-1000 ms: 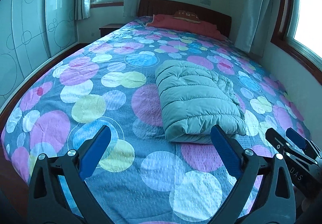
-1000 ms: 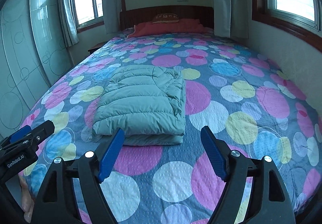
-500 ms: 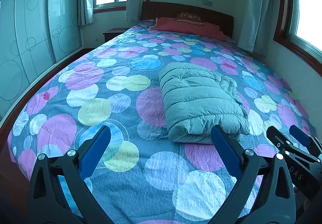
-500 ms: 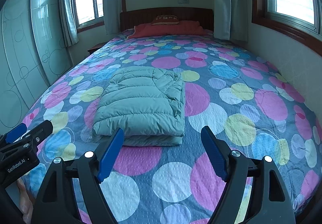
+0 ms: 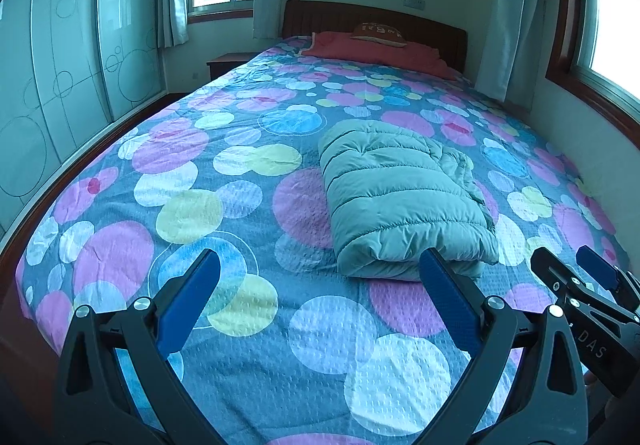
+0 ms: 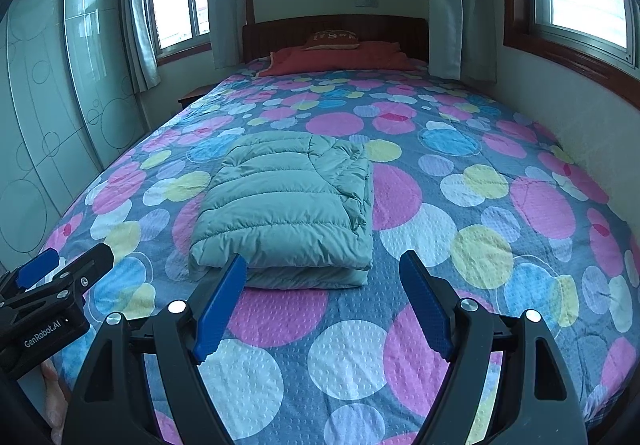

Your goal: Fold large clothes

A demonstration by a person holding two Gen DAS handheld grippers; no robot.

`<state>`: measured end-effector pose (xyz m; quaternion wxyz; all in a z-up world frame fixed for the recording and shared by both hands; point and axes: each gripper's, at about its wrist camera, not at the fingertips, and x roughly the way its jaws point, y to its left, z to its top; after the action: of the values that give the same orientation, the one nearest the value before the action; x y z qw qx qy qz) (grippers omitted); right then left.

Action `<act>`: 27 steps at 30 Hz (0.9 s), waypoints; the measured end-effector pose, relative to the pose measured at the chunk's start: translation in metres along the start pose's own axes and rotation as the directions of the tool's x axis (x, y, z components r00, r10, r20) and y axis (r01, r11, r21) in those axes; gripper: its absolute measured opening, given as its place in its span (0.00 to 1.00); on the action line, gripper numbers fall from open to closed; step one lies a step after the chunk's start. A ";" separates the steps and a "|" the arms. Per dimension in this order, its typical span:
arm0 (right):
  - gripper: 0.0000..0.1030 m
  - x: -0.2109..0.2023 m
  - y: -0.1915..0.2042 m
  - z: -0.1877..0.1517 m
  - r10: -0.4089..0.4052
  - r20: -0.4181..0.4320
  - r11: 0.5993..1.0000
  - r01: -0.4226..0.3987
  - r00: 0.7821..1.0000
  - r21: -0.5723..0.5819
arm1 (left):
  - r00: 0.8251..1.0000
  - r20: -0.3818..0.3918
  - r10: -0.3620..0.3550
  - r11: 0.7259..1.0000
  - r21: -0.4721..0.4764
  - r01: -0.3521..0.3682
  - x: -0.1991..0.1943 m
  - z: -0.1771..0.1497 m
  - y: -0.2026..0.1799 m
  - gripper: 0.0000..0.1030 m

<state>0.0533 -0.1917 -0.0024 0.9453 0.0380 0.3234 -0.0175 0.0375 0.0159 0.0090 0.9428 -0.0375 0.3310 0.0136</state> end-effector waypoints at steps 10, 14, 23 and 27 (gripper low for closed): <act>0.75 0.000 0.001 0.000 0.001 -0.001 1.000 -0.001 1.000 0.000 | 1.000 0.001 0.002 1.000 0.000 -0.002 0.000 -0.001 0.000 0.97; 0.75 0.000 0.002 0.000 0.001 -0.001 1.000 -0.001 1.000 0.000 | 1.000 0.001 0.003 1.000 0.000 -0.003 0.000 -0.001 0.000 0.97; 0.75 0.000 0.005 -0.001 0.005 -0.002 1.000 -0.005 1.000 -0.007 | 1.000 -0.001 0.002 1.000 0.001 -0.002 0.000 -0.002 -0.001 0.97; 0.75 0.000 0.005 -0.001 0.005 -0.003 1.000 -0.005 1.000 -0.007 | 1.000 0.000 0.003 1.000 0.002 -0.003 0.000 -0.002 0.000 0.97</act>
<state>0.0530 -0.1865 -0.0032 0.9450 0.0357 0.3248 -0.0142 0.0357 0.0153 0.0074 0.9427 -0.0363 0.3312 0.0149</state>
